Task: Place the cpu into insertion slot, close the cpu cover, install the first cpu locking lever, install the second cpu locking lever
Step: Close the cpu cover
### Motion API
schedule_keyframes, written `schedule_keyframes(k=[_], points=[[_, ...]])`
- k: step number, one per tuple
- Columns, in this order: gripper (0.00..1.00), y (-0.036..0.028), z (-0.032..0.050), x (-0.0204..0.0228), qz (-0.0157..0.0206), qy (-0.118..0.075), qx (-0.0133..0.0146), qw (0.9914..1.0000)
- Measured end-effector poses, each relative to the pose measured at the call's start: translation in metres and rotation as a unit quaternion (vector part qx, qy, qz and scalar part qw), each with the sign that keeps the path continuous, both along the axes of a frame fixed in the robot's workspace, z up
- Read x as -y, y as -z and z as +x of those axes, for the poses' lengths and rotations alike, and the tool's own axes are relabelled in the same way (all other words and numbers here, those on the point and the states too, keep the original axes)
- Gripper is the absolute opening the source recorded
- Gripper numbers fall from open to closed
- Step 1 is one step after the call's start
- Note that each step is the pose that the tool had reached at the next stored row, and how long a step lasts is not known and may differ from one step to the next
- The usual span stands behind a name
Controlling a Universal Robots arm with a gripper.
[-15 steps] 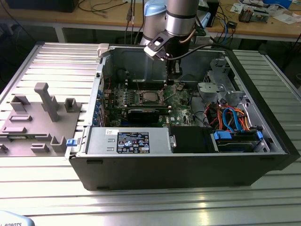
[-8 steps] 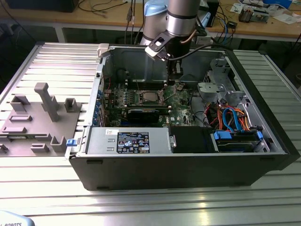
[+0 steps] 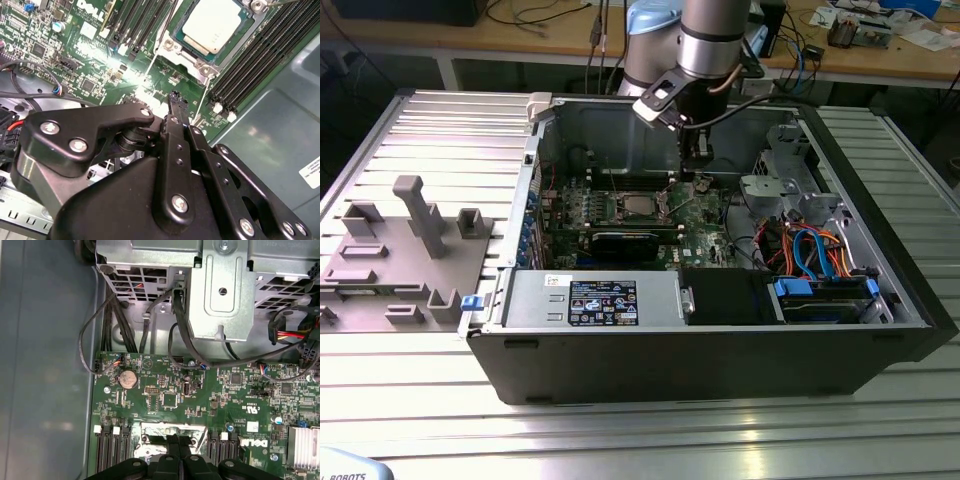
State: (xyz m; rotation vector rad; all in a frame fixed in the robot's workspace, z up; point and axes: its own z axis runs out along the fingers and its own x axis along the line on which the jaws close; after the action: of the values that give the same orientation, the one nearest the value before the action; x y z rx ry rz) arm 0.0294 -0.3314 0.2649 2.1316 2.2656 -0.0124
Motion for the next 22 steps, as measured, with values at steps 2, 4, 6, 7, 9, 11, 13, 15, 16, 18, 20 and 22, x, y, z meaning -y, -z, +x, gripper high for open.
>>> schedule_keyframes(k=[2, 4, 6, 7, 9, 11, 13, 15, 16, 18, 20, 22], points=[[0.11, 0.0001, 0.0024, 0.0000, 0.0001, 0.000, 0.0000, 1.00000], [0.11, 0.0000, 0.0043, 0.0000, 0.0000, 0.000, 0.0000, 1.00000], [0.11, 0.0000, 0.0074, 0.0000, 0.0000, 0.000, 0.0000, 1.00000], [0.11, 0.0000, 0.0085, 0.0000, 0.0000, 0.000, 0.0000, 1.00000], [0.11, 0.0000, 0.0099, 0.0000, 0.0000, 0.000, 0.0000, 1.00000], [0.11, 0.0001, 0.0108, 0.0000, 0.0000, 0.000, 0.0000, 1.00000], [0.11, 0.0002, 0.0116, 0.0000, -0.0001, 0.000, 0.0000, 1.00000], [0.11, 0.0003, 0.0125, 0.0001, -0.0001, 0.000, 0.0000, 1.00000], [0.11, 0.0004, 0.0131, 0.0001, -0.0001, 0.000, 0.0000, 1.00000], [0.11, 0.0006, 0.0141, 0.0000, 0.0000, 0.000, 0.0000, 1.00000], [0.11, 0.0008, 0.0155, 0.0000, -0.0001, 0.000, 0.0000, 1.00000], [0.11, 0.0011, 0.0171, -0.0001, -0.0001, 0.000, 0.0000, 1.00000]])
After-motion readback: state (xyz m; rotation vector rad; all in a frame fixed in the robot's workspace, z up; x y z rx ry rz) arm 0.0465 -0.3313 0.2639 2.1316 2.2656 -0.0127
